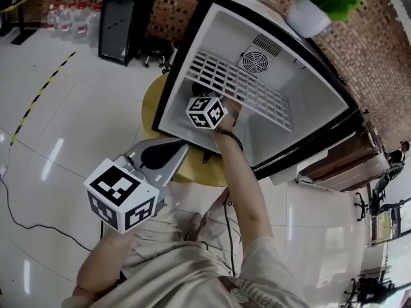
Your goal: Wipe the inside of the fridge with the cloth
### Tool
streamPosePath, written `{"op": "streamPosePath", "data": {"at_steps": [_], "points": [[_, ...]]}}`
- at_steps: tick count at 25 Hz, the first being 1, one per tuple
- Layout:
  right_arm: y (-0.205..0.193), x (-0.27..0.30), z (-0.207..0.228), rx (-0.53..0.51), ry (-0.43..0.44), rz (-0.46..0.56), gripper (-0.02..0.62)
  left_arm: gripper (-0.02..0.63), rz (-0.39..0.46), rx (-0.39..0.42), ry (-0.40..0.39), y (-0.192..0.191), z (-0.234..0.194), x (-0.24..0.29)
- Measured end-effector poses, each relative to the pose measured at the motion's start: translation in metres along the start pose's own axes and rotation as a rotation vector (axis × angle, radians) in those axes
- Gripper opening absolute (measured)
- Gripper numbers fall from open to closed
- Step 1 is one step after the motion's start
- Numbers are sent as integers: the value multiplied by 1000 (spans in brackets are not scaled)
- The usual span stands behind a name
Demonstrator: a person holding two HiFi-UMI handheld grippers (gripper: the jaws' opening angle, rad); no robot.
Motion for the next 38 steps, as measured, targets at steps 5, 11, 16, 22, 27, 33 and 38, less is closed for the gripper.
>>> {"op": "streamPosePath", "data": {"at_steps": [5,11,16,22,27,33,38], "points": [[-69,-11,45,14,-69,-189,110,20,-8,10,-22,1,7,3],[-114,-19,85,168,-125,-352,110,20,-27,0,-58,-4,17,16],[-139,-27,108,376,-198,-445,110,19,-29,9,-77,-4,23,19],[-100,-48,86,398,-102,-249,112,19,-12,7,-67,-1,19,14],[-19,-26,8,120,133,-62,112,19,-14,7,-61,-1,16,12],[17,5,-42,-82,213,-83,110,18,-26,10,-62,-5,18,14],[-53,-4,10,-121,61,-202,111,18,-24,3,-67,-7,16,18]]}}
Point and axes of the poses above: the fingertips, and each gripper's own axes: x forward along the fingers, z to its right, y out of its top, the point moved 5 cm from there along -x, backward along the fingers, and after that the axes turned 14 degrees about -y, right-handed, at the moved point
